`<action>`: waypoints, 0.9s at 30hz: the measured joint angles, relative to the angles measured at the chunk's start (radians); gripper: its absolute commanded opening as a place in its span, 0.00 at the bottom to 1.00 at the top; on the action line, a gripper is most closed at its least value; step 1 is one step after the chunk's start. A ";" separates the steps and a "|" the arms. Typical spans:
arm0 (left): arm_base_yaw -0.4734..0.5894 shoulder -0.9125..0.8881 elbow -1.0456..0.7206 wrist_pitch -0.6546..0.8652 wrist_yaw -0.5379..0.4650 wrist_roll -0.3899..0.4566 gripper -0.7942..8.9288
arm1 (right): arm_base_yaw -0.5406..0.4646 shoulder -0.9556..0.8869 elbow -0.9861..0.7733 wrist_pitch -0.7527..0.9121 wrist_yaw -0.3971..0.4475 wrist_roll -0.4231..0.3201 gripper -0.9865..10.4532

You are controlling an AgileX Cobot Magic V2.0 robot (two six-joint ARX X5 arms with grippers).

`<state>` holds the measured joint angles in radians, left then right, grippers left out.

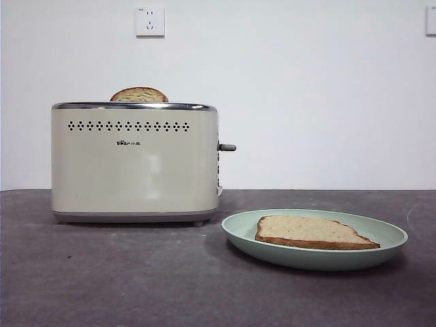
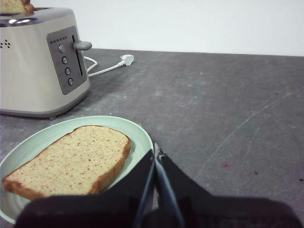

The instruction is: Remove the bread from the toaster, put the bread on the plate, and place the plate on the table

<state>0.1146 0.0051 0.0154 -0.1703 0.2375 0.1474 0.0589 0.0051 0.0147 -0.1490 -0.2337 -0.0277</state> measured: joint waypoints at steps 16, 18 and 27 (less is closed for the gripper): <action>0.000 0.000 0.000 0.000 0.000 0.000 0.08 | 0.000 -0.001 0.000 0.000 0.000 0.017 0.09; 0.000 0.000 0.000 0.000 0.000 0.000 0.08 | 0.000 -0.001 0.000 0.000 0.000 0.017 0.09; 0.000 0.000 0.000 0.000 0.000 0.000 0.08 | 0.000 -0.001 0.000 0.000 0.000 0.017 0.09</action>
<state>0.1146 0.0051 0.0154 -0.1707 0.2379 0.1474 0.0593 0.0040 0.0147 -0.1493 -0.2333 -0.0109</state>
